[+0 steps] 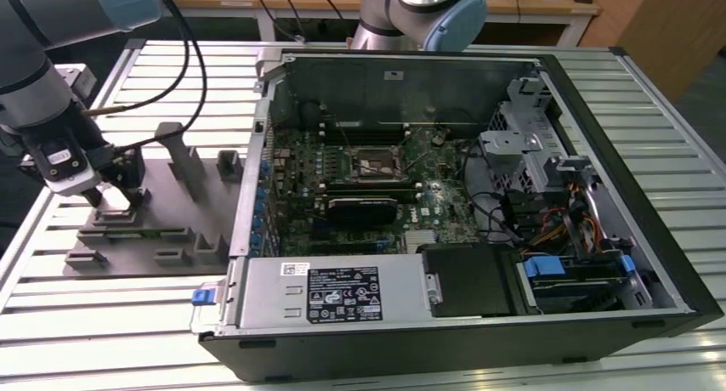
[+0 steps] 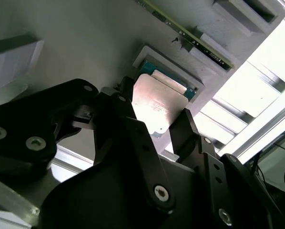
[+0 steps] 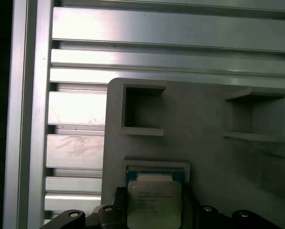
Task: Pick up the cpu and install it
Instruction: 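Pick up the cpu and move it towards the insertion slot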
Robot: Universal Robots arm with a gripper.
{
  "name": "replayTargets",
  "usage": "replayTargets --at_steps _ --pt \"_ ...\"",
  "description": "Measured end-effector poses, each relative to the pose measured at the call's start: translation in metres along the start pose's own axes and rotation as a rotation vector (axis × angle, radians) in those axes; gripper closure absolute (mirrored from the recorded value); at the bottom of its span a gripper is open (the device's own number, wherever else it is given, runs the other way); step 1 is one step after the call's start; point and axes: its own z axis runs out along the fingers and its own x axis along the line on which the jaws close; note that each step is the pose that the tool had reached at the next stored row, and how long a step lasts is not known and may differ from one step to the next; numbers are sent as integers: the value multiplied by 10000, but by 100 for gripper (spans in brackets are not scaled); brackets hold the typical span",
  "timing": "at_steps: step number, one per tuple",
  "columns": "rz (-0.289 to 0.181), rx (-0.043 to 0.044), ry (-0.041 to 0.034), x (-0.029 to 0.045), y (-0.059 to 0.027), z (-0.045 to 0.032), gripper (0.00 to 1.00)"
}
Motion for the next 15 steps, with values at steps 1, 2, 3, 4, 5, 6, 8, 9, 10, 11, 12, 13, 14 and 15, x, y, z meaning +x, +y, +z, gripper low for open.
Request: replayTargets --at_steps 1,2,3,4,5,6,8,9,10,11,12,13,14,15 --pt "0 0 0 -1 0 -15 45" --pt "0 0 1 -1 0 -31 45" --pt "0 0 0 -2 0 -48 45" --pt "0 1 1 -2 0 -65 45" --pt "0 0 0 -3 1 -82 45" --pt "-1 0 0 -3 1 -101 45" --pt "-1 0 -1 -5 1 -140 45" --pt "0 0 1 -5 1 -161 45" --pt "0 0 0 -6 2 -183 45" --pt "0 0 1 -7 2 -207 45" --pt "0 0 0 -8 2 -231 45" --pt "-1 0 0 -9 2 -261 45" --pt "0 0 0 -10 3 -291 45" --pt "-1 0 0 -11 3 -322 45"
